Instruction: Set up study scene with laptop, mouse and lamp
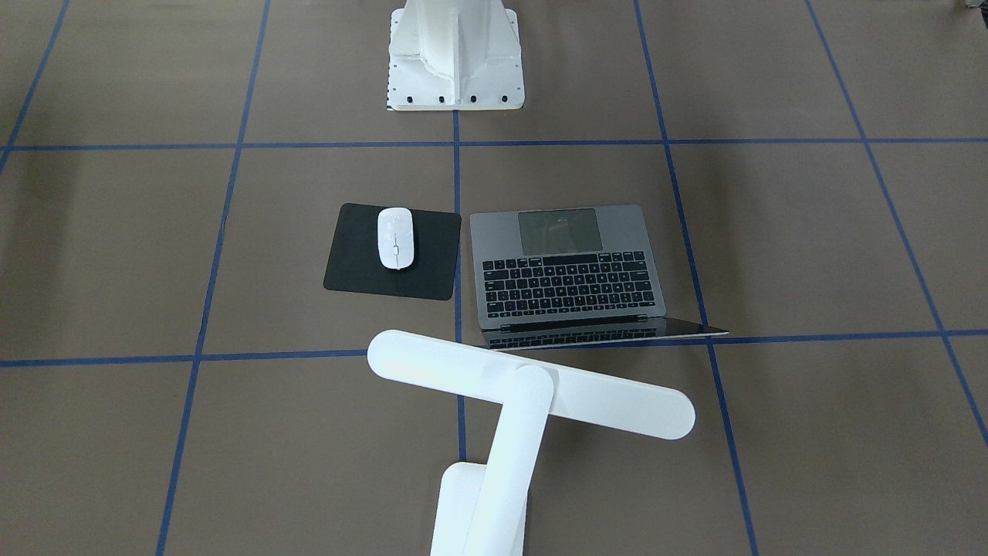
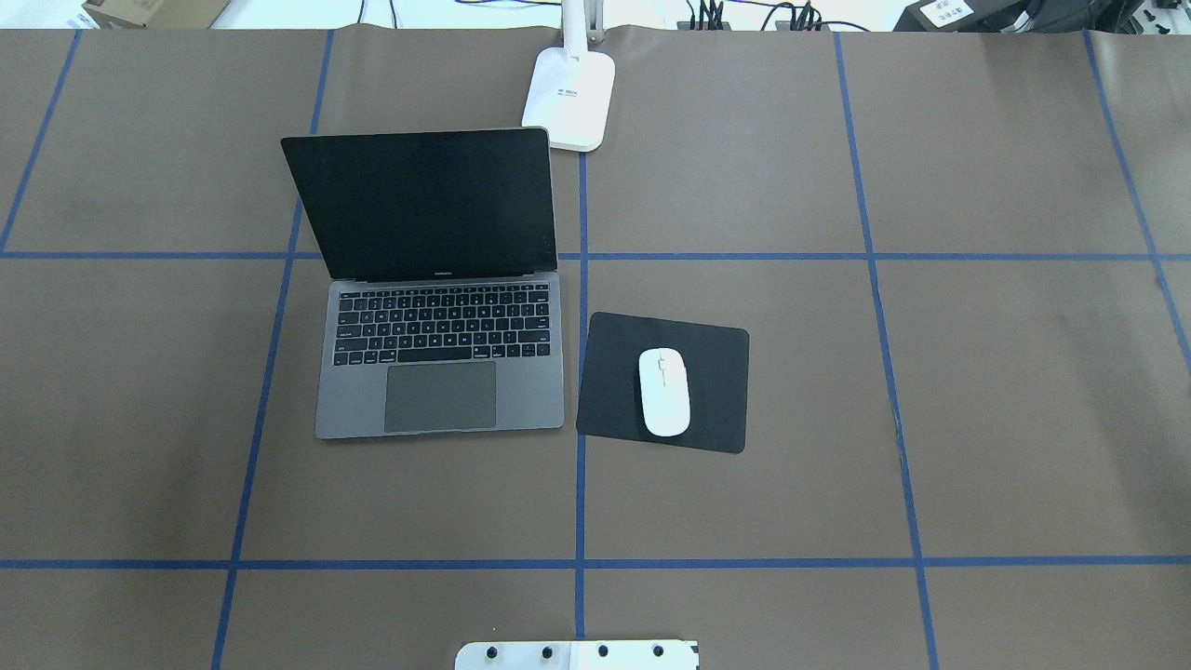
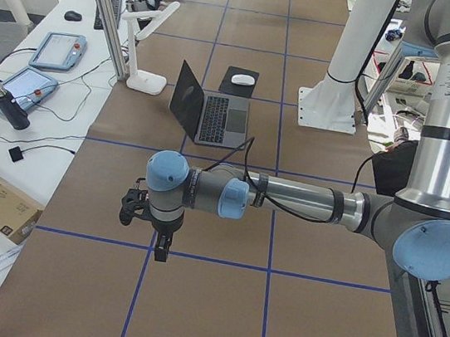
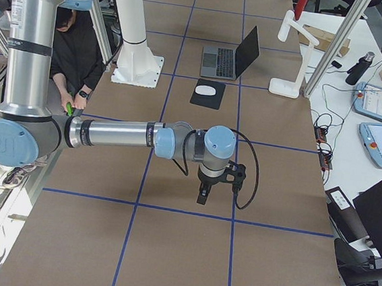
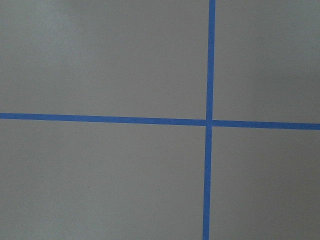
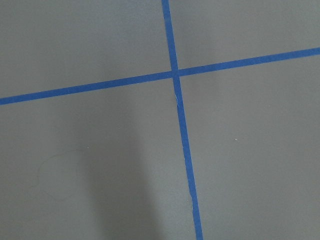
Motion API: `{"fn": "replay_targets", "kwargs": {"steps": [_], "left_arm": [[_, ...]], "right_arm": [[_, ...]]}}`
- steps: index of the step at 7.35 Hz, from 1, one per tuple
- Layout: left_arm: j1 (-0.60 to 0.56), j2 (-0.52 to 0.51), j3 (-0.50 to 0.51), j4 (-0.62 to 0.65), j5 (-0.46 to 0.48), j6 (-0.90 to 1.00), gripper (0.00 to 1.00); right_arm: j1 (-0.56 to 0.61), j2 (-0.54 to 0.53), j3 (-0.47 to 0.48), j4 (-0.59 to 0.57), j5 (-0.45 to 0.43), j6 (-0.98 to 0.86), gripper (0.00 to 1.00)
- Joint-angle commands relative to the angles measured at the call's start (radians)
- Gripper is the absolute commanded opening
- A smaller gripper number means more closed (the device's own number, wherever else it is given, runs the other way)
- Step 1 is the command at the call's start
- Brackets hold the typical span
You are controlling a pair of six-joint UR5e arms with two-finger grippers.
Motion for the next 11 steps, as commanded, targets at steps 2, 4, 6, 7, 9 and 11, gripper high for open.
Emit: {"fn": "replay_targets", "kwargs": {"steps": [2,4,6,7,9,11], "left_arm": [[0.000,-0.001,0.002,0.001,0.002,-0.002,1.00],[0.000,-0.001,0.003,0.001,0.002,0.000,1.00],[0.000,-0.001,0.002,0.001,0.002,0.002,1.00],[0.000,-0.001,0.003,0.001,0.002,0.002,1.00],[0.000,-0.001,0.006,0.001,0.003,0.002,1.00],[0.000,-0.001,0.006,0.001,0.003,0.002,1.00]], "right_arm": [[0.000,-0.001,0.000,0.000,0.002,0.002,1.00],[0.000,-0.004,0.000,0.000,0.012,0.002,1.00],[0.000,-0.004,0.000,0.000,0.015,0.002,1.00],[0.002,-0.004,0.002,0.000,0.015,0.001,1.00],[0.002,-0.004,0.003,0.000,0.015,0.001,1.00],[0.002,-0.004,0.003,0.000,0.015,0.001,1.00]]}}
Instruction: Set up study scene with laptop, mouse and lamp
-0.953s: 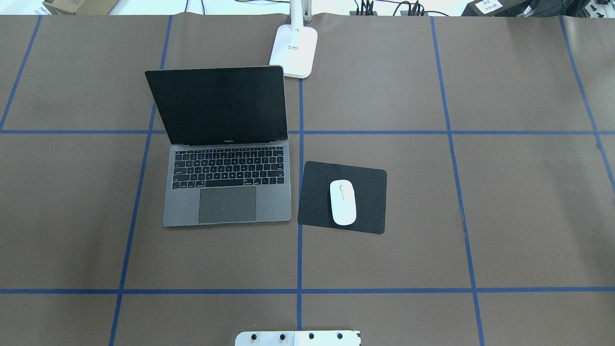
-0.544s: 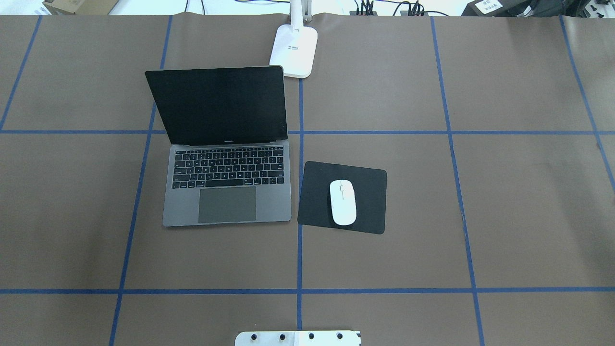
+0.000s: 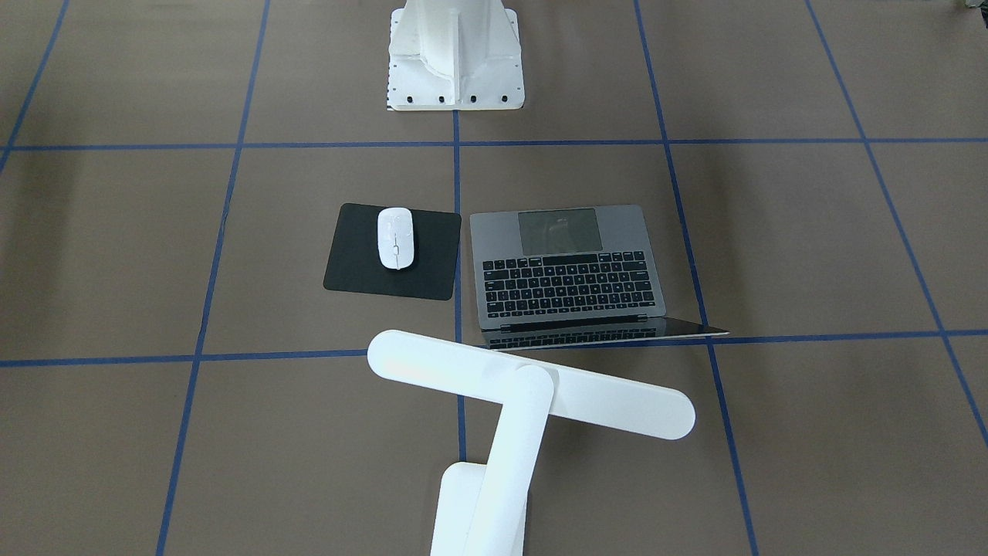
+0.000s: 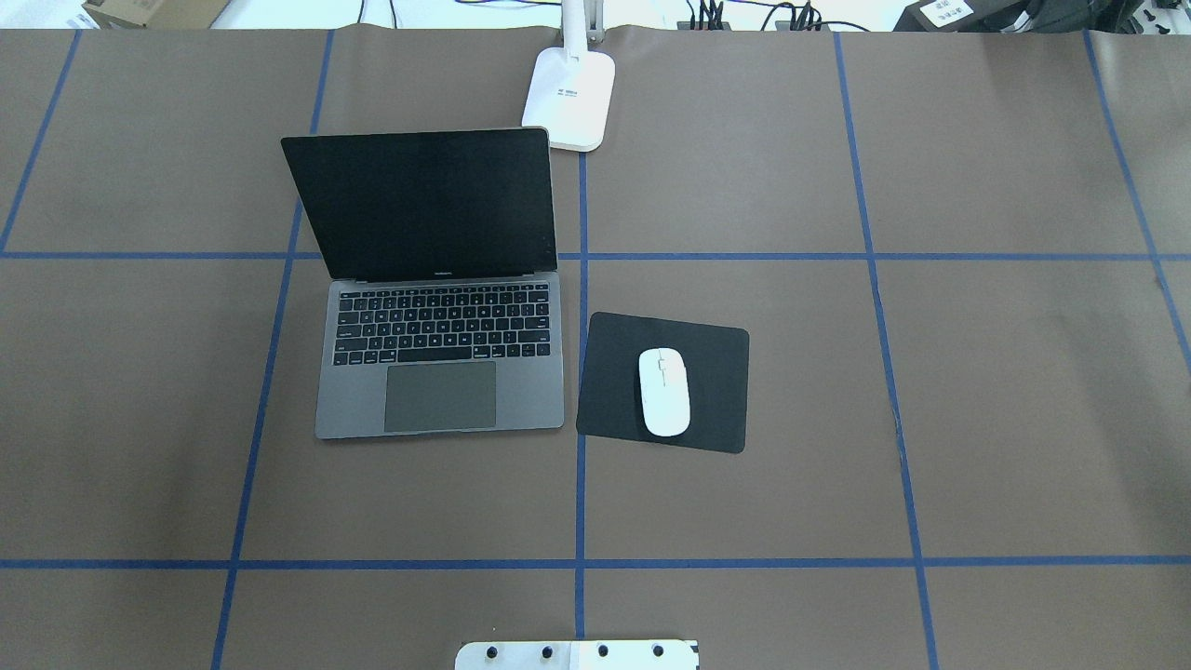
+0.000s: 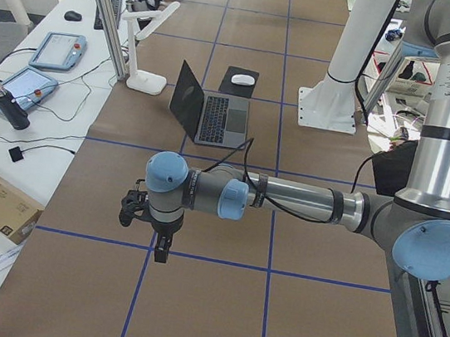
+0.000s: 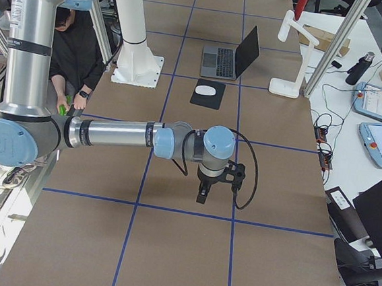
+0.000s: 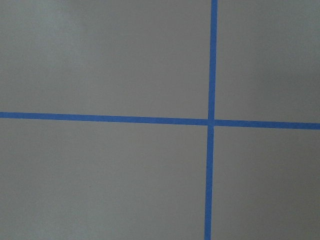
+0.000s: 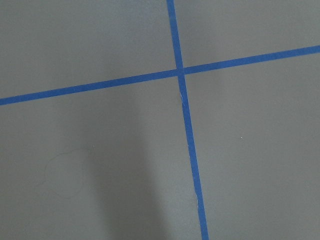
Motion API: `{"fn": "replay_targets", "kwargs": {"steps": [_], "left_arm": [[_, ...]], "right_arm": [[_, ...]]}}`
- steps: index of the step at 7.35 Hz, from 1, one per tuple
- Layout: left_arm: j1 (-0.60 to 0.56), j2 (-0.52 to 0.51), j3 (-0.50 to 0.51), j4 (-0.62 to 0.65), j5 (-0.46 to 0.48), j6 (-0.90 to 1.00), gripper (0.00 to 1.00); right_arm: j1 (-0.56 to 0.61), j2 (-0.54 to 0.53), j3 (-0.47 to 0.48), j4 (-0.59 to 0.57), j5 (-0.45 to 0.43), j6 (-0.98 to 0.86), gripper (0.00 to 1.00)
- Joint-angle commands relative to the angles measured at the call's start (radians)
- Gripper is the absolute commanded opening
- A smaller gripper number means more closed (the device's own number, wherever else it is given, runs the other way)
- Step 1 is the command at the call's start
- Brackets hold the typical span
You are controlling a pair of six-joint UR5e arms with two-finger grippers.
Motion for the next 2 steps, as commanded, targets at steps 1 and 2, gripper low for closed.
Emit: {"fn": "replay_targets", "kwargs": {"steps": [1,2], "left_arm": [[-0.001,0.000,0.000,0.000,0.000,0.000,1.00],[-0.001,0.000,0.000,-0.002,0.000,0.000,1.00]], "right_arm": [[0.000,0.003,0.000,0.000,0.000,0.000,1.00],[0.000,0.005,-0.001,0.000,0.000,0.000,1.00]]}}
